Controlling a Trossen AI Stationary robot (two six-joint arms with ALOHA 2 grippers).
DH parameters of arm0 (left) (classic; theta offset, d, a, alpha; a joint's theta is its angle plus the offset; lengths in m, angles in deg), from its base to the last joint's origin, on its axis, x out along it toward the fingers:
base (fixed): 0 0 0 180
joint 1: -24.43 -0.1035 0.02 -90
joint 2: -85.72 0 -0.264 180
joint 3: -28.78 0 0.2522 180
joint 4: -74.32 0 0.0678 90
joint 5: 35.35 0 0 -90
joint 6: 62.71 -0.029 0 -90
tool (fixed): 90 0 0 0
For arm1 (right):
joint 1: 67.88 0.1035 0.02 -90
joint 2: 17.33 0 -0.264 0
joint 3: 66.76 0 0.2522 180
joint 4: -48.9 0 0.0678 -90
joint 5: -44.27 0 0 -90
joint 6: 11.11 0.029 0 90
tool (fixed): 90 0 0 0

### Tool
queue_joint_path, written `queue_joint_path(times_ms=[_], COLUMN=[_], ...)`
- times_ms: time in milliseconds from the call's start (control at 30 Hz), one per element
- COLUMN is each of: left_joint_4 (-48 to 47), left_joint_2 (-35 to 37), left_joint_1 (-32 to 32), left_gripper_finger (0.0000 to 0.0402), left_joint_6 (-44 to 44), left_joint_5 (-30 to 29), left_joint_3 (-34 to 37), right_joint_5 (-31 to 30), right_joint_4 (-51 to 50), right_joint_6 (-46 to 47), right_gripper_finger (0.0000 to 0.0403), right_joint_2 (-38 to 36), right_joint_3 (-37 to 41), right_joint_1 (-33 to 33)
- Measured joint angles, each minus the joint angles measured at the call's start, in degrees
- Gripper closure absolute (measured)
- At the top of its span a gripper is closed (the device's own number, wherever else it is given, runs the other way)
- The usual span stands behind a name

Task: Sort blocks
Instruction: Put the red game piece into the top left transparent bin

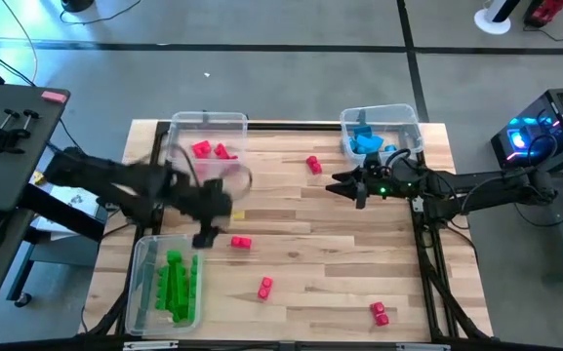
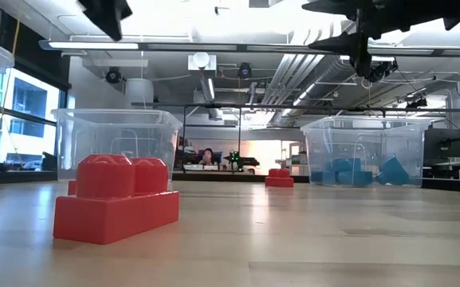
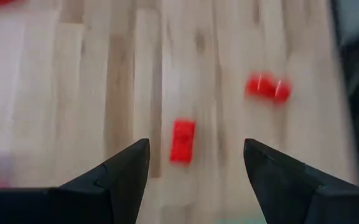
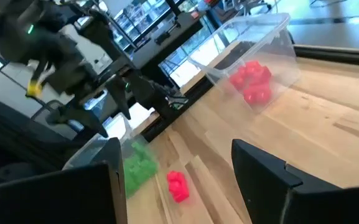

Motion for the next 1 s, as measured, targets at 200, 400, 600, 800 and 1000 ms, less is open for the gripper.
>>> queue_joint_path(times_ms=[200,400,600,800,1000], left_joint_4=[4.3,10.9,14.3,14.0,14.5], left_joint_2=[-5.9,-14.9,-21.6,-26.8,-31.9], left_joint_1=[11.7,9.3,3.9,2.5,2.3], left_gripper_finger=[0.0155,0.0155,0.0155,0.0155,0.0155], left_joint_6=[-12.9,-14.0,-11.2,-11.3,-13.7], left_joint_5=[-9.4,-9.4,3.2,1.8,0.3], left_joint_3=[4.2,6.5,6.4,6.4,6.4], right_joint_5=[0.8,0.8,1.8,2.3,2.8], right_joint_4=[-0.2,-0.2,-0.4,-1.5,-1.8], right_joint_6=[0.0,0.0,1.3,1.5,1.5], right_gripper_finger=[0.0227,0.0227,0.0227,0.0227,0.0227], right_joint_2=[0.0,0.0,0.0,0.0,0.0], right_joint_3=[0.0,0.0,0.0,0.0,0.0], right_joint_1=[0.0,0.0,0.0,0.0,0.0])
